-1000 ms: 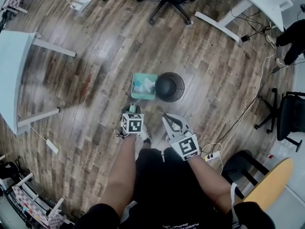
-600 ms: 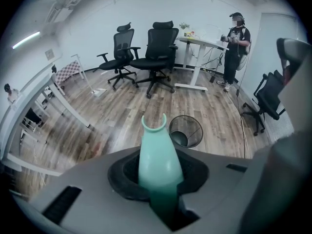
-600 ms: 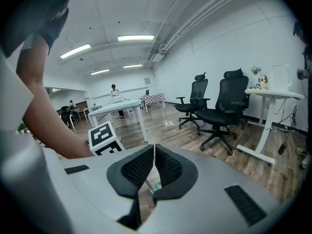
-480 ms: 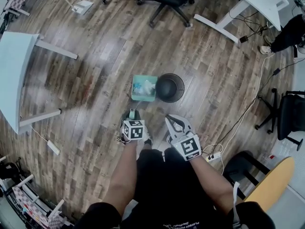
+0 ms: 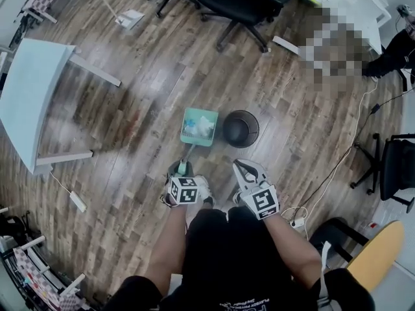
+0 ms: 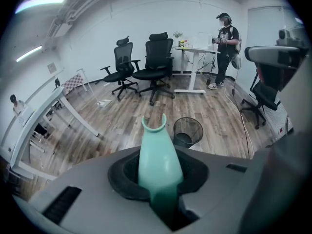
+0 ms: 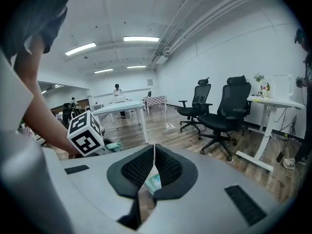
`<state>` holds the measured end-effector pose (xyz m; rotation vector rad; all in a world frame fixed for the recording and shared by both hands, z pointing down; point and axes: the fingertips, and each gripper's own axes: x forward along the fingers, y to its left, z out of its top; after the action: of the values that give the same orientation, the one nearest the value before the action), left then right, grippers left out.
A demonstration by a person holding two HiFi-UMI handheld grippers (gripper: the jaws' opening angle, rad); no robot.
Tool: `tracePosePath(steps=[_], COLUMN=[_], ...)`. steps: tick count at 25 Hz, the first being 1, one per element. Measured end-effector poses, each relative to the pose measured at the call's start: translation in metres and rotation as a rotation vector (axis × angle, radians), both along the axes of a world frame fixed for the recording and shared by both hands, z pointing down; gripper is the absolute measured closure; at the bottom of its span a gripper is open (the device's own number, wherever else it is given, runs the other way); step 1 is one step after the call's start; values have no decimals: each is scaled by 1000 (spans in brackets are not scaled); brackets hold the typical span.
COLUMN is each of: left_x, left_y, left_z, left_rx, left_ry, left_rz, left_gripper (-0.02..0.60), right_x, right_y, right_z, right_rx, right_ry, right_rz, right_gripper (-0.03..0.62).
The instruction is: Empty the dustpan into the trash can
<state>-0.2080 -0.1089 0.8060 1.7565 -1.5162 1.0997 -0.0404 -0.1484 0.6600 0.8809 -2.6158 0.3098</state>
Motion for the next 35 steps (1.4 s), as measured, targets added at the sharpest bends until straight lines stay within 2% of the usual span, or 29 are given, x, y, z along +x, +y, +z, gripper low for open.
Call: tracePosePath(steps=[9, 13, 16, 20, 25, 35], left_x=[-29, -41, -41, -34, -17, 50], left_y=[33, 36, 39, 43, 57, 101], left_z=[-56, -80, -98, -118, -139, -171], left_rx=[77, 137, 174, 218, 257, 340], left_ry=[-13, -25, -37, -69, -115, -279], left_rz=[82, 161, 209, 270, 300, 414], left_gripper=[485, 485, 485, 485, 485, 485], right_x=[-5, -3, 14, 34, 54, 100], right_y=[17, 19, 21, 27, 38, 68], right_z=[-31, -50, -59, -68, -77, -91], right_rx=[74, 129, 153, 164, 177, 213], right_ry=[44, 62, 68, 63, 36, -7], right_rz=[83, 155, 226, 277, 278, 252], right_gripper=[568, 568, 569, 568, 569, 569])
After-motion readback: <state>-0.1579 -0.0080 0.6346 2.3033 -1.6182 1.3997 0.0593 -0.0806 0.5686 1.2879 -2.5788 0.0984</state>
